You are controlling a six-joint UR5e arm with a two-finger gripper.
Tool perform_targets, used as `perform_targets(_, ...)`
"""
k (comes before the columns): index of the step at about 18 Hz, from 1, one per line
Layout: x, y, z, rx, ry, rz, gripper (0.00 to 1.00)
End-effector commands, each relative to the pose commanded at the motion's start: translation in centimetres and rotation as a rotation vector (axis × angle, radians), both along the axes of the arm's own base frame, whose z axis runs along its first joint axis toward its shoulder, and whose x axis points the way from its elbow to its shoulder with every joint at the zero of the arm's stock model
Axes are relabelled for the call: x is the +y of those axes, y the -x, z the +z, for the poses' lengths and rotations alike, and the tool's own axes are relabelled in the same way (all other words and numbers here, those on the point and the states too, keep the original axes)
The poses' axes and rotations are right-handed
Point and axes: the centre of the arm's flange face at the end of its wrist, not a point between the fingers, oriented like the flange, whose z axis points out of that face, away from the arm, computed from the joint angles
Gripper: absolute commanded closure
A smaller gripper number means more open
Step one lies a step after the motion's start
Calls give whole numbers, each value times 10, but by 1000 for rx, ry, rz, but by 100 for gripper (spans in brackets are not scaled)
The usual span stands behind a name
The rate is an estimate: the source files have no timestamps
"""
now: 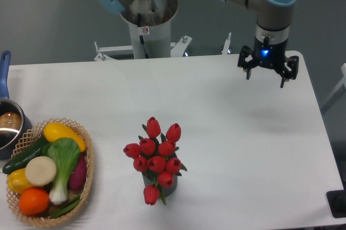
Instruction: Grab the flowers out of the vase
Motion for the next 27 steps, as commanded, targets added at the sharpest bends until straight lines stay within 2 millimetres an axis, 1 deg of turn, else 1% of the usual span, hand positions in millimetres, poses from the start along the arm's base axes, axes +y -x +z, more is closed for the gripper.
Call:
perform_targets(2, 12, -5, 1, -5, -132, -17, 0)
perform_targets(4, 21, -10, 4, -6, -270, 19, 0)
perform_targets(8, 32, -13, 13, -15, -362, 1, 0)
perform_targets(10, 54, -26, 15, -55, -428, -52, 0)
perform_targets(13, 73, -37, 4, -141, -527, -102, 0)
perform_targets(14, 76, -38, 0, -155, -536, -107, 0)
perform_targets(15, 82, -43, -1, -160, -536, -120, 0)
perform_targets(17, 99, -53, -4, -179, -545, -159, 0)
perform_targets(18, 104, -50, -9, -197, -560, -165, 0)
perform_targets(19, 109, -50, -5, -213, -598, -183, 0)
perform_targets(20, 116, -49, -11, -253, -644, -197, 0)
perform_targets(21, 123, -51, -14, -291, -688, -212, 0)
perform_targets(22, 125, -53, -16, -313, -714, -218, 0)
perform_targets(27, 144, -62, -31, -362, -722, -247, 0)
